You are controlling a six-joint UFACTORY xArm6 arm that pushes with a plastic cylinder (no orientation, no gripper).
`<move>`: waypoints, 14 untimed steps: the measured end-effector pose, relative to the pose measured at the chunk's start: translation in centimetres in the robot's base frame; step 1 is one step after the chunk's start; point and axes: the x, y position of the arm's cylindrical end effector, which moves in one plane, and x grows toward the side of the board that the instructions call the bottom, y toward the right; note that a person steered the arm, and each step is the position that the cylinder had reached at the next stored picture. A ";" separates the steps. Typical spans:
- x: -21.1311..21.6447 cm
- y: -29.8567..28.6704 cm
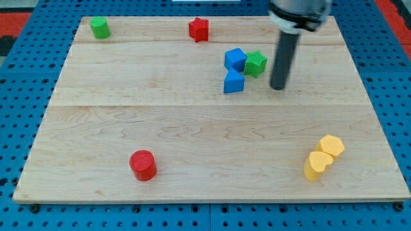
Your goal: Push the yellow heart to the top right
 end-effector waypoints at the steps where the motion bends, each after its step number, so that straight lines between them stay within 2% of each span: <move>1: 3.8 8.0; 2: 11.3 17.0; 3: 17.4 14.7; 4: 20.8 6.9; 5: 16.4 3.4; 6: 14.0 -2.7; 7: 16.0 -2.0; 8: 14.0 -8.3; 10: 10.5 -12.8; 11: 7.0 -10.5; 12: 2.8 -4.4; 13: 1.0 -3.0; 14: 4.0 -3.4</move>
